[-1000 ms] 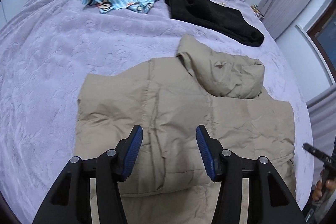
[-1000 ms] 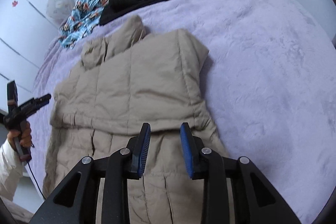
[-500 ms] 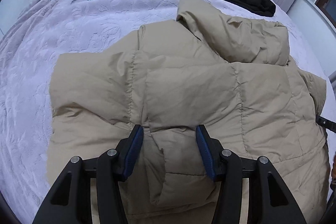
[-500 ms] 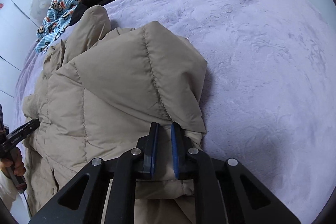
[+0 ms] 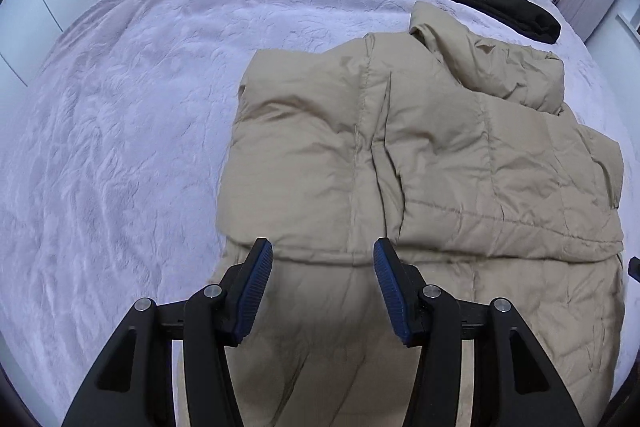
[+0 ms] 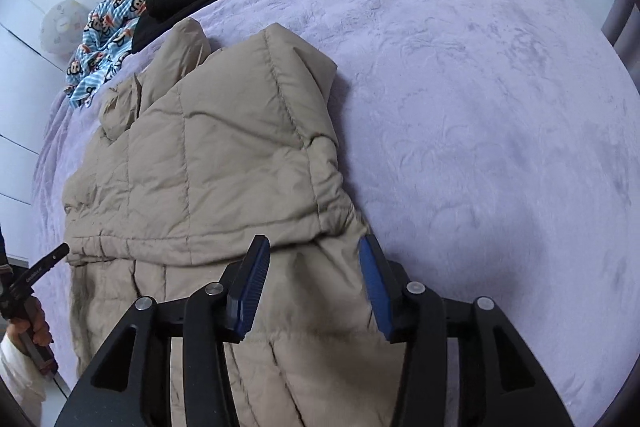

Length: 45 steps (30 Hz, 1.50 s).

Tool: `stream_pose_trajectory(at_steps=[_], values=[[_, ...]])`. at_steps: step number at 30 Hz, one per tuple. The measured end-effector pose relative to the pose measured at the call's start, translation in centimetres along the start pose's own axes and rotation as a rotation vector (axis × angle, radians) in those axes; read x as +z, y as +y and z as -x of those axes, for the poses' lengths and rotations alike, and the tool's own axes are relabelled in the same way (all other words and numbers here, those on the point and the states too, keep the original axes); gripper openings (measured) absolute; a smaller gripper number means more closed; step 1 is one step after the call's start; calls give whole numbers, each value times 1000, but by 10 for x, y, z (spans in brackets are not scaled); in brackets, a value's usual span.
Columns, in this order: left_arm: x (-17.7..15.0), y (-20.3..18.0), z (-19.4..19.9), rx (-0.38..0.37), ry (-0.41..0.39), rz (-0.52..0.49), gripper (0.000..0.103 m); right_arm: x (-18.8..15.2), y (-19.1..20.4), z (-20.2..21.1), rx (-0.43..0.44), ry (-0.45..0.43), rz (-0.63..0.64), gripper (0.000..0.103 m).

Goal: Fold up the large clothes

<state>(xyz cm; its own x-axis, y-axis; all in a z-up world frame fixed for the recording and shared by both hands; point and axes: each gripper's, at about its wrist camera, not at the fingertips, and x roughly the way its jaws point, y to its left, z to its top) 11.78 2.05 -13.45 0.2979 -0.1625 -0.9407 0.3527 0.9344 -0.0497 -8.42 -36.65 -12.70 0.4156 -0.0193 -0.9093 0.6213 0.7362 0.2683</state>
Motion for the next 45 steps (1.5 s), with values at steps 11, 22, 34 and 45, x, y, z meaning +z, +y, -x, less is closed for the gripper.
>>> stream_pose_trajectory(at_steps=[11,22,34,45], values=[[-62,-5,46,14,49,59,93,-56,-3,26,104,103,-76,74],[-112,-24,74,26,106,78,103,-80,-2,46,190,142,-68,86],[-163,-23,95,60,140,153,103,-115,-3,59,276,167,-46,103],[-205,19,100,-32,163,164,103,-166,3,55,320,217,-156,103]])
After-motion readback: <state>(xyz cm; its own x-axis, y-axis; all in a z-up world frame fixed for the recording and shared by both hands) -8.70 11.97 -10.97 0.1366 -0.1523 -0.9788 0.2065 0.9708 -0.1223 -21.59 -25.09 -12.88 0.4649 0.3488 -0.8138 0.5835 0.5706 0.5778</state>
